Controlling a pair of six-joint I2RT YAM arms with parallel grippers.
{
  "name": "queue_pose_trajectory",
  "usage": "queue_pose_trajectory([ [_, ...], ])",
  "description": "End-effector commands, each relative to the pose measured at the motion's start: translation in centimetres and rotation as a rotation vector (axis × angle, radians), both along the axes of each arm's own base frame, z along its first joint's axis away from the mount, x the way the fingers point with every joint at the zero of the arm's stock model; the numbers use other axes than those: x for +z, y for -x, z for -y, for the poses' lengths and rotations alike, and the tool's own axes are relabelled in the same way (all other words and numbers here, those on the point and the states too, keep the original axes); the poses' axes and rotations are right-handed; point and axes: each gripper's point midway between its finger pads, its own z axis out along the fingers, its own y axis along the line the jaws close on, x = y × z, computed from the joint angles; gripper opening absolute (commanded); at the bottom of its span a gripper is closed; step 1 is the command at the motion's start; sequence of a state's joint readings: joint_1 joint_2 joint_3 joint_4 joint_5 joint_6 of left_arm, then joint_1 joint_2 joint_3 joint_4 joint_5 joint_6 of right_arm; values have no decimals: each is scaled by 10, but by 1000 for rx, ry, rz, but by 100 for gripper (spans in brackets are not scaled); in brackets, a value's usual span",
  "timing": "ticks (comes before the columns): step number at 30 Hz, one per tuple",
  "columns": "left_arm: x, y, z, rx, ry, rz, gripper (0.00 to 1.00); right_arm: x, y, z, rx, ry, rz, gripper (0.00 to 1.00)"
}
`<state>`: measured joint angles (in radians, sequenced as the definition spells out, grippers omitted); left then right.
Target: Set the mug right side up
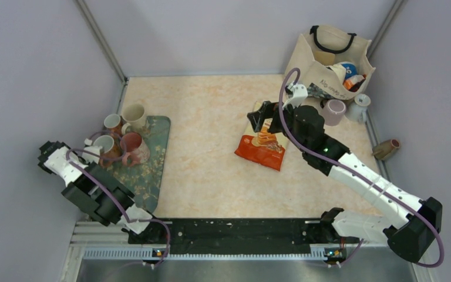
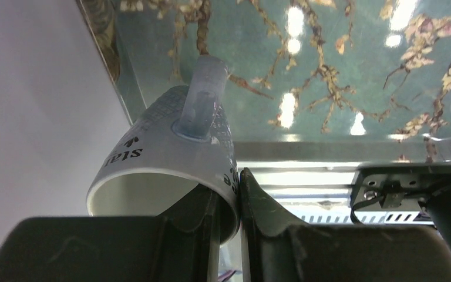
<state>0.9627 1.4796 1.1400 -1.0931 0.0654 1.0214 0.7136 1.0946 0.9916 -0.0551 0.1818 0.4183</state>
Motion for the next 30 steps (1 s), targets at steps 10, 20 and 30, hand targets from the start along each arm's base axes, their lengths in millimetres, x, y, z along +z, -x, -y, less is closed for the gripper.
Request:
queue_pose_trajectory([
  [10,-27,-19,-7,-35,59,54,30,8,-9,19,-88,120,26,99],
  [20,25,-29,6,-94,81,142,50,-34,-47,115,-437,347,-103,99],
  [30,79,-41,41,-150,153,264,62,-116,-105,273,-712,420,-311,99],
])
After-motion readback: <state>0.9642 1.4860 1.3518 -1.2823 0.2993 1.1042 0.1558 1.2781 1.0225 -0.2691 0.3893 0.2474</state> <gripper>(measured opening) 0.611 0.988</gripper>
